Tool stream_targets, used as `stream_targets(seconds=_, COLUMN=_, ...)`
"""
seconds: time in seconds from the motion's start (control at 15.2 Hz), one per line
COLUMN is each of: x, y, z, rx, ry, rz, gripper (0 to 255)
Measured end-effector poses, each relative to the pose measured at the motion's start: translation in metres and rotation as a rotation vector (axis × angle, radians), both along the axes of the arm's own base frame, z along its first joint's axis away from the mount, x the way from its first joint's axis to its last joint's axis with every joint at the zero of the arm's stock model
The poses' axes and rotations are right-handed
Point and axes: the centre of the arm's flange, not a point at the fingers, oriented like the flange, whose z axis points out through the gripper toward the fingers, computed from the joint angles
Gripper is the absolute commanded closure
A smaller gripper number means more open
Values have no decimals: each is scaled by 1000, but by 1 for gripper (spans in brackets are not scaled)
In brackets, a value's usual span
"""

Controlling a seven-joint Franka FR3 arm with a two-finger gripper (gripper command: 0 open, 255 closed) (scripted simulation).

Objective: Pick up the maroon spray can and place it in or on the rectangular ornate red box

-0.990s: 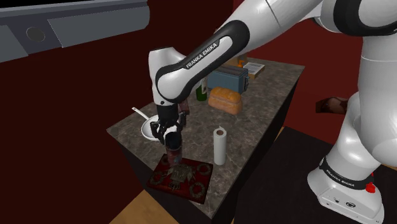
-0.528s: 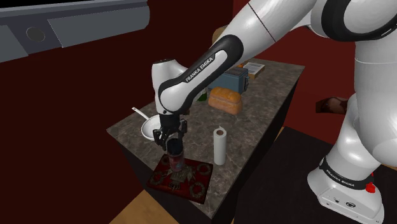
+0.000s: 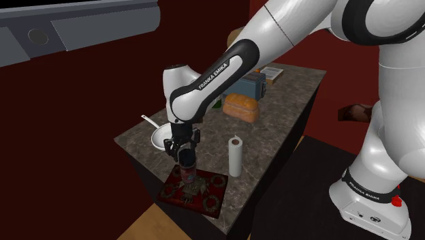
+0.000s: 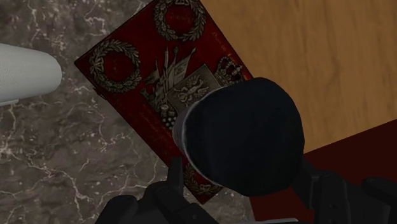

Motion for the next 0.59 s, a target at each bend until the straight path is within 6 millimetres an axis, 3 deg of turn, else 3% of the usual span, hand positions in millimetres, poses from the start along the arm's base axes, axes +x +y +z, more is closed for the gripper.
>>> stream_targets(seconds=0.4, x=-2, y=1, z=-2, rx=-1, ry=5, rz=2, gripper=0)
stream_targets(seconds=0.59, x=0, y=-5, z=24, rx=-1, ry=4, rz=1, gripper=0)
